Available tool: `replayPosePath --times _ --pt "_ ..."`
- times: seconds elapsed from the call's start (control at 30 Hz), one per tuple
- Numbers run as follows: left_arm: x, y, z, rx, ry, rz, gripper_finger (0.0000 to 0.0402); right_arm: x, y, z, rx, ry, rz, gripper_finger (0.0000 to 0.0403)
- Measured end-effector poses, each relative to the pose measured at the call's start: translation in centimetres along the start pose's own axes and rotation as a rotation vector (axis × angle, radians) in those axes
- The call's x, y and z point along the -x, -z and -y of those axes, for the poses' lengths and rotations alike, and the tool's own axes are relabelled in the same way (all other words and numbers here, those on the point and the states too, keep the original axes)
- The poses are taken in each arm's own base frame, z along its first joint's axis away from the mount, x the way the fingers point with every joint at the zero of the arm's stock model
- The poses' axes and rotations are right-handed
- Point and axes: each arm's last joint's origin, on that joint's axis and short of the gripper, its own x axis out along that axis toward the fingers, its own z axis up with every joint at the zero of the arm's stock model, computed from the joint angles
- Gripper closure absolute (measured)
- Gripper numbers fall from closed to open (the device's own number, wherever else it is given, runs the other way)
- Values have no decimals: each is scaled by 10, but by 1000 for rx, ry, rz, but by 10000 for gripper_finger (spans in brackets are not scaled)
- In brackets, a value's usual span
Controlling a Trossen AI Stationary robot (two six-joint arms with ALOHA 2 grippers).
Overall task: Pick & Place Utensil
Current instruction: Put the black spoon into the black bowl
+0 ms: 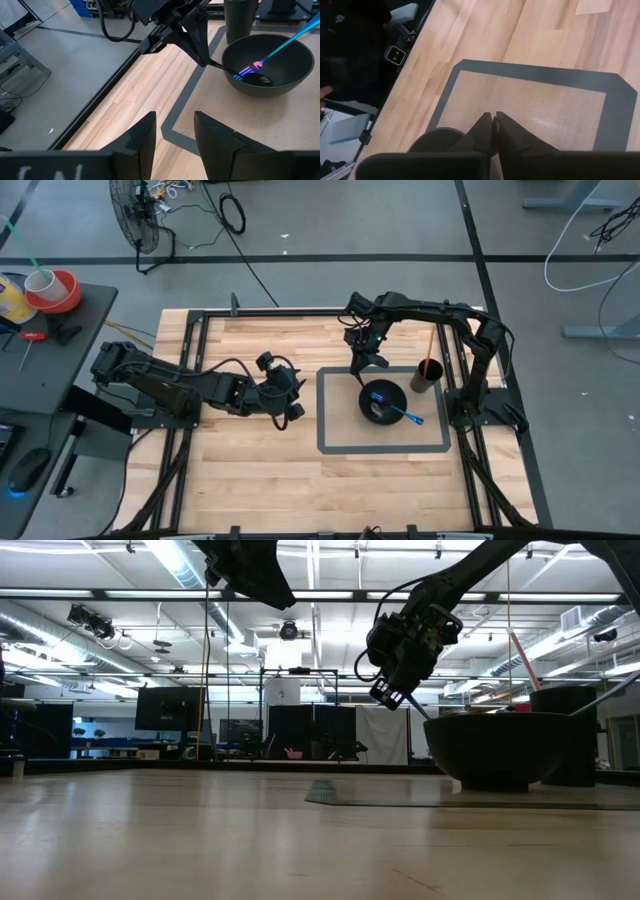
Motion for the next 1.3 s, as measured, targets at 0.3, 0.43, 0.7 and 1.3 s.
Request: replayPosePath --times 0.3,0.43,0.7,1.3 --pt "0 0 0 6 0 0 264 0 0 0 0 0 0 346" --pt "0 0 0 7 0 0 264 0 0 0 0 0 0 331" --pt "0 0 0 7 0 0 264 0 0 0 -29 0 -1 307" --pt "0 0 0 7 1 0 264 13 -5 -14 -64 145 -72 258"
